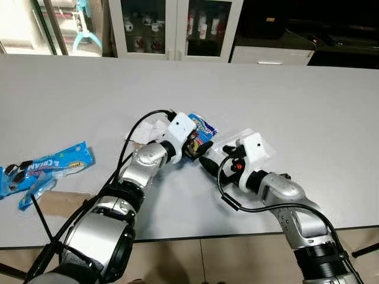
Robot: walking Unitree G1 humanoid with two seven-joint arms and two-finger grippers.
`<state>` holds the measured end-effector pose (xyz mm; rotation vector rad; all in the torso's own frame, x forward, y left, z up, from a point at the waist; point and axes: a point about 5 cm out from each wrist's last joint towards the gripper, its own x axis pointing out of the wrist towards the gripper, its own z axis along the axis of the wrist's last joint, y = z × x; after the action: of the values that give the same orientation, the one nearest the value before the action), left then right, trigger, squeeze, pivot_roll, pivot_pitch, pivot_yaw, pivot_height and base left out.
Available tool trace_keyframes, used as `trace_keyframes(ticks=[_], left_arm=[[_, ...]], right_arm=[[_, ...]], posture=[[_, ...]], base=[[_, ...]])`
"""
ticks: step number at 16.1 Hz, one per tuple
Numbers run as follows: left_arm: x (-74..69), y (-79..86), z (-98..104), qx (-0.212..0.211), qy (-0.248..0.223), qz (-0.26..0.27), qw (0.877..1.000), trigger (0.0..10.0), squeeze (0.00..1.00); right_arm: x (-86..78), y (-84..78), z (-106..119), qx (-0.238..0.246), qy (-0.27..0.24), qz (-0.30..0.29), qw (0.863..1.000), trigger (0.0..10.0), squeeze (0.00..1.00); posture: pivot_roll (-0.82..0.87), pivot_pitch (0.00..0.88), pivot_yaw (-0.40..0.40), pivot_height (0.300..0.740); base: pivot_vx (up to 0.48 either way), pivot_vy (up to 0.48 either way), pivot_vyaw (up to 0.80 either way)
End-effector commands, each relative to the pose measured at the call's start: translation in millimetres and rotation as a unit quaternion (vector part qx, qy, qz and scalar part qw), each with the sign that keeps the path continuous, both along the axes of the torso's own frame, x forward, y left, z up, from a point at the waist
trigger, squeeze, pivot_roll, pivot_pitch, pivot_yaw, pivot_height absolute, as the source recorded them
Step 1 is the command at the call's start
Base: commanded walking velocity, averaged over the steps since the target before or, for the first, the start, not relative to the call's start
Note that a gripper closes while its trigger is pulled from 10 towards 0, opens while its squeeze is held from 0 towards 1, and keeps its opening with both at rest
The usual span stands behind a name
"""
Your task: Picking trash to rubbish bin
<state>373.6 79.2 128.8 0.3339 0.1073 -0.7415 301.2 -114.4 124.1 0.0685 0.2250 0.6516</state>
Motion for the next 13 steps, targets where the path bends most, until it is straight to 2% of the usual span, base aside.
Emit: trace_keyframes(ticks=[1,3,6,7,8,9,11,13], left_arm=[[0.3,-5.2,-0.3,0.03,-0.007,-0.009,0.999,10.0,0.0],[-0.3,-4.9,-5.2,0.066,-0.02,0.004,0.998,10.0,0.0],[5.1,1.9,-0.5,0.068,-0.036,0.043,0.996,10.0,0.0],[7.1,3.7,2.3,0.07,-0.046,0.057,0.995,10.0,0.0],[11.9,8.2,9.4,0.072,-0.07,0.092,0.991,10.0,0.0],[12.8,9.1,10.8,0.073,-0.074,0.099,0.99,10.0,0.0],[13.6,11.3,9.0,0.064,-0.059,0.113,0.99,10.0,0.0],[9.3,10.2,-3.8,0.049,-0.009,0.111,0.993,10.0,0.0]], right_arm=[[-3.0,-0.7,0.7,0.001,0.001,0.003,1.0,10.0,0.0],[-4.5,0.6,-0.1,0.003,0.003,0.007,1.0,10.0,0.0],[-5.4,1.2,0.8,0.006,0.001,0.009,1.0,10.0,0.0],[-5.9,1.7,0.8,0.006,0.001,0.01,1.0,10.0,0.0],[-6.8,2.6,0.1,0.006,0.002,0.011,1.0,10.0,0.0],[-6.9,2.6,-0.1,0.006,0.003,0.011,1.0,10.0,0.0],[-7.3,3.4,-0.1,0.008,0.002,0.014,1.0,10.0,0.0],[-7.6,4.5,0.7,0.01,0.002,0.016,1.0,10.0,0.0]], posture=[[-0.09,0.038,-0.044,0.74],[-0.1,0.042,-0.042,0.74],[-0.09,0.044,-0.042,0.74],[-0.1,0.045,-0.042,0.74],[-0.1,0.046,-0.042,0.74],[-0.1,0.046,-0.042,0.74],[-0.1,0.046,-0.043,0.74],[-0.1,0.047,-0.042,0.74]], base=[[0.0,0.0,0.0],[0.0,0.0,0.0],[0.0,0.0,0.0],[0.0,0.0,0.0],[0.0,0.0,0.0],[0.0,0.0,0.0],[0.0,0.0,0.0],[0.0,0.0,0.0]])
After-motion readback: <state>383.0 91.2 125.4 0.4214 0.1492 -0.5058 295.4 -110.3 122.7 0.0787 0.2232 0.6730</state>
